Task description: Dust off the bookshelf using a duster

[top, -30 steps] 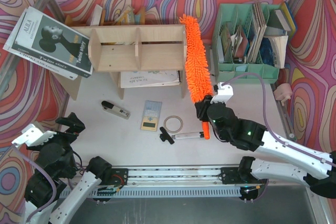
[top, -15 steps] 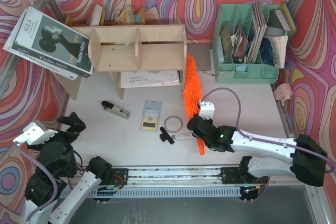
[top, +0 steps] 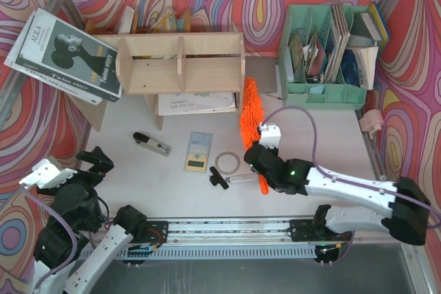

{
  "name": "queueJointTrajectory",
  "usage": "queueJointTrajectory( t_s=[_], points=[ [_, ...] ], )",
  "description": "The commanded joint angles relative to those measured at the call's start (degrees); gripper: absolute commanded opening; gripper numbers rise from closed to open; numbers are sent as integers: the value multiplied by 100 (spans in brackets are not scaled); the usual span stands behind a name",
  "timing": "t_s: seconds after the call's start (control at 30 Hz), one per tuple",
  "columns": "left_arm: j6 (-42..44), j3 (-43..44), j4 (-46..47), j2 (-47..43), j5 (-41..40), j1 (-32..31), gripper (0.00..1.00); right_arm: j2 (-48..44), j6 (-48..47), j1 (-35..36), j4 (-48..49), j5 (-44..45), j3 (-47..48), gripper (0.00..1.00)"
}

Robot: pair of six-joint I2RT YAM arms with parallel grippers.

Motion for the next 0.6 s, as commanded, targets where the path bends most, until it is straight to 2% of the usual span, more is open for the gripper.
queueJointTrajectory(
  t_s=[0.0, 0.33, 0.57],
  points=[
    [66, -116, 150, 19, 46, 26, 98, -790, -926, 53, 345, 281, 871, 0],
    [90, -111, 179, 229, 136, 29, 98, -1522, -2205, 55, 392, 258, 2175, 0],
    [168, 86, 159, 859, 762, 27, 98, -2143, -2658, 58, 831, 268, 2202, 0]
  ],
)
